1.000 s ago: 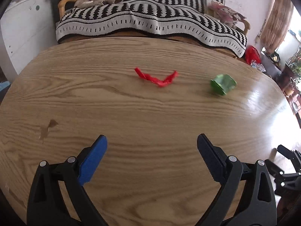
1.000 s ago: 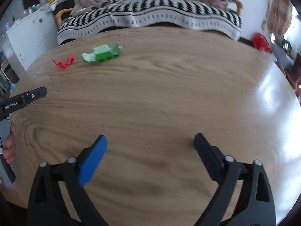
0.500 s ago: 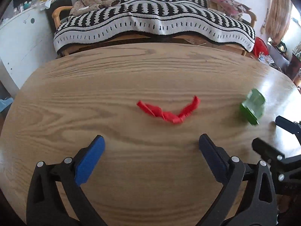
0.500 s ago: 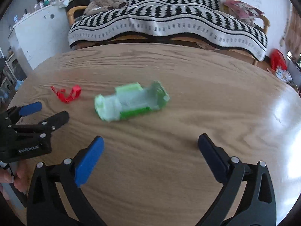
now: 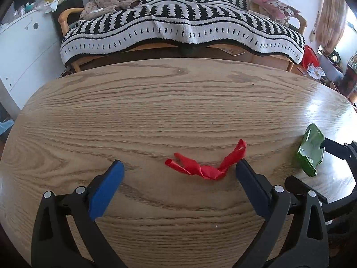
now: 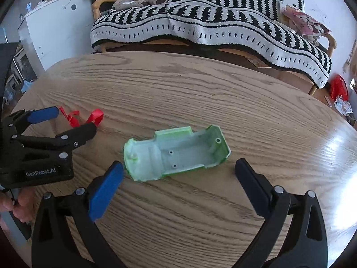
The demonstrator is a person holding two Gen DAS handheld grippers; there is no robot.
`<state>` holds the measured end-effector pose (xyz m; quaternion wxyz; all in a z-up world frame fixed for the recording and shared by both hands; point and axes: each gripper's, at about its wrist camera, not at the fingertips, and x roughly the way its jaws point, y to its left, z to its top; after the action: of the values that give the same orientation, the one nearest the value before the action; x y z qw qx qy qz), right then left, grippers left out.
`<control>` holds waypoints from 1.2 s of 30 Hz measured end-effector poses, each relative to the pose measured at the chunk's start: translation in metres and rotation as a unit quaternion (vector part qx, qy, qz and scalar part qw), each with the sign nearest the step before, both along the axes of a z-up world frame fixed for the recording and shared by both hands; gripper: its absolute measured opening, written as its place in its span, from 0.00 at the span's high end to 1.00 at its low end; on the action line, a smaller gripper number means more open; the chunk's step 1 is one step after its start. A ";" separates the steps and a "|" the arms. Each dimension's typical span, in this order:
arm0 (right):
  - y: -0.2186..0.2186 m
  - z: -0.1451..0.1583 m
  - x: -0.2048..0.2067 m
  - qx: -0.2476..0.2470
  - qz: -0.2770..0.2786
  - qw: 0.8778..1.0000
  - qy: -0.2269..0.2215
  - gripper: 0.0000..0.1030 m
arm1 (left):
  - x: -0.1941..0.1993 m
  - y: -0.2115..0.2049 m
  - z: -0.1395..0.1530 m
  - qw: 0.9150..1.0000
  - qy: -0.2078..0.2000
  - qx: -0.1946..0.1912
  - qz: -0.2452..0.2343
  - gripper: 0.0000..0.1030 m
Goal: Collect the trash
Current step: 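Grasp the red ribbon with the left tool while the right tool grasps the green toy car shell, then carry the red ribbon and green car shell over the black bin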
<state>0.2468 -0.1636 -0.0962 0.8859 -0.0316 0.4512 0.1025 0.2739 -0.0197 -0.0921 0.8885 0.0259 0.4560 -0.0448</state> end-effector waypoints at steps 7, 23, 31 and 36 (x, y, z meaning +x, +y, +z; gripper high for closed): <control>-0.012 0.004 -0.008 0.028 -0.009 0.999 -0.014 0.28 | -0.008 -0.001 0.007 1.000 -0.024 -0.013 -0.013 0.57; -0.020 0.005 -0.043 0.010 -0.027 0.999 -0.016 0.29 | -0.030 0.004 0.010 0.999 -0.031 -0.033 -0.020 0.85; -0.052 0.029 -0.102 -0.003 -0.050 0.999 -0.023 0.29 | -0.074 0.002 0.020 0.999 -0.031 -0.007 -0.031 0.85; -0.102 0.060 -0.166 0.028 -0.101 0.994 -0.041 0.29 | -0.109 -0.019 0.048 0.997 -0.047 -0.028 -0.050 0.86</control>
<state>0.0808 -0.2655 -0.0365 0.9099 0.0348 0.4128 0.0235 0.1649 -0.0386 -0.0445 0.9061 0.0263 0.4100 -0.1008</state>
